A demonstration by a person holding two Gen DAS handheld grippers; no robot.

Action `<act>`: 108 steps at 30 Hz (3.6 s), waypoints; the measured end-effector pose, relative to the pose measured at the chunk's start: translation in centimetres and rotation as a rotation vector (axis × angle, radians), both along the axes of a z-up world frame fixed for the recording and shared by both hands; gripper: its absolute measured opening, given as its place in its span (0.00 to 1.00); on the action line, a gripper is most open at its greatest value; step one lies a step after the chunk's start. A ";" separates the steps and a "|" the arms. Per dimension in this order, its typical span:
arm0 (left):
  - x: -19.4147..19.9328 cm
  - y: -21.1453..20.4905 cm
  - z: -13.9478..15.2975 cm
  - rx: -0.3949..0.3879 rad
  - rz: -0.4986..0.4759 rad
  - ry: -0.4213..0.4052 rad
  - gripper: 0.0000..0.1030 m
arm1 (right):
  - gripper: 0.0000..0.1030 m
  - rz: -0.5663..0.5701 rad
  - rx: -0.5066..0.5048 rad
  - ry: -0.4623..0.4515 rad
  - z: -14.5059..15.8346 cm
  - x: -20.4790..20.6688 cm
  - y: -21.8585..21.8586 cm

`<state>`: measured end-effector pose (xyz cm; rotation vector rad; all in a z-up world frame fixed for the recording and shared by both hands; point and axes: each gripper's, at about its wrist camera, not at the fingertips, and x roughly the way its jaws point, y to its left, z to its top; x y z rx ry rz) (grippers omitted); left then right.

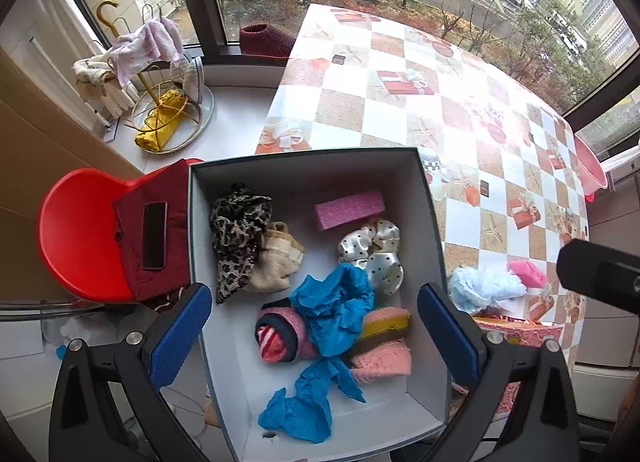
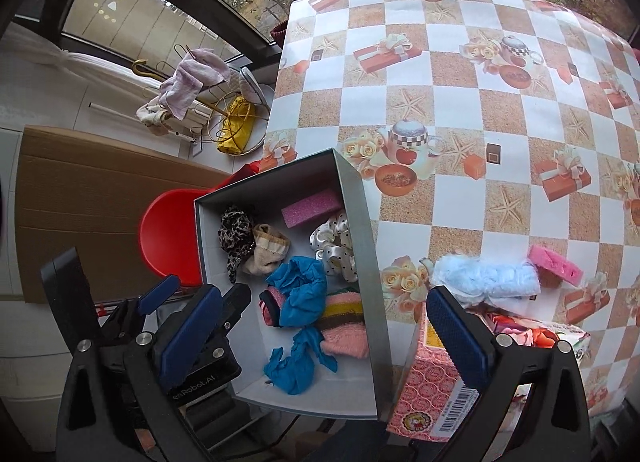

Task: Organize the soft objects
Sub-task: 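Move both open tools back toward the fluffy blue cloth and pink sponge on the table, then grasp the fluffy light-blue cloth with the left tool while the right tool grasps the pink sponge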

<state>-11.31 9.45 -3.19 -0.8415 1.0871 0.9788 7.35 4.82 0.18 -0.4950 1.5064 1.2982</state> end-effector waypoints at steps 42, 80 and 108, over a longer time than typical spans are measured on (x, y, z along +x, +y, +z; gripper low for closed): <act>18.1 1.0 -5.7 -0.388 -0.085 0.085 1.00 | 1.00 -0.158 -0.399 0.130 -16.9 15.9 -6.2; 25.7 -3.9 -11.4 -0.219 -0.748 0.536 1.00 | 1.00 -0.377 -0.356 -0.162 -17.9 22.3 -8.9; 25.4 -1.5 -18.7 -0.201 -0.818 0.664 1.00 | 0.99 -0.385 -0.305 -0.104 -20.1 20.6 -5.3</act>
